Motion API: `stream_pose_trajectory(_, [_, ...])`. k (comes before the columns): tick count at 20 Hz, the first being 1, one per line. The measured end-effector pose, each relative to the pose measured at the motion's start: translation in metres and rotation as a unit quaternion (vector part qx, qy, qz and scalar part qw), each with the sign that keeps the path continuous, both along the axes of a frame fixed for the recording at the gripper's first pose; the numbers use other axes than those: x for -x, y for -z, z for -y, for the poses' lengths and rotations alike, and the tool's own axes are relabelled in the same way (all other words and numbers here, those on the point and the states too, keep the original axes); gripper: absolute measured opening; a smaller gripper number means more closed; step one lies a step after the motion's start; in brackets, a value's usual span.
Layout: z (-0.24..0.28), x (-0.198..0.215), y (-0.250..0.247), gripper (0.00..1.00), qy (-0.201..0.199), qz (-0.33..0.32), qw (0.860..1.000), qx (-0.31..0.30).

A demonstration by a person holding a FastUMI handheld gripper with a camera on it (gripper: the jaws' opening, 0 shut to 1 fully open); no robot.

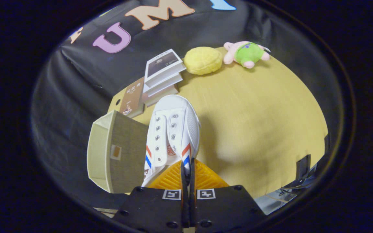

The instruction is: Open the storage box then place both shoes into the box .Put the left shoe in first, then the right shoe, with the right side of both shoes facing outward in a uniform manner.

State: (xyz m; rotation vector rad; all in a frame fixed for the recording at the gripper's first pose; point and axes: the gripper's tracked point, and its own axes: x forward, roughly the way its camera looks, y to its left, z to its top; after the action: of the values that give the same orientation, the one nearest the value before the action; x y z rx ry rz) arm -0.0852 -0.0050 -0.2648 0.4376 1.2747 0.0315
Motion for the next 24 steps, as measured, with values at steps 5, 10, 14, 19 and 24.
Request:
stream_pose_trajectory(5, [-0.049,-0.014,-0.035,0.04,-0.008,0.024,0.999,-0.020])
stream_pose_trajectory(10, [-0.101,-0.021,-0.054,0.04,-0.015,0.036,0.998,-0.045])
stream_pose_trajectory(14, [-0.139,-0.025,-0.060,0.04,-0.028,0.040,0.997,-0.057])
stream_pose_trajectory(19, [-0.181,-0.024,-0.055,0.04,-0.043,0.031,0.996,-0.071])
stream_pose_trajectory(24, [-0.220,-0.028,-0.061,0.39,-0.040,0.045,0.991,-0.118])
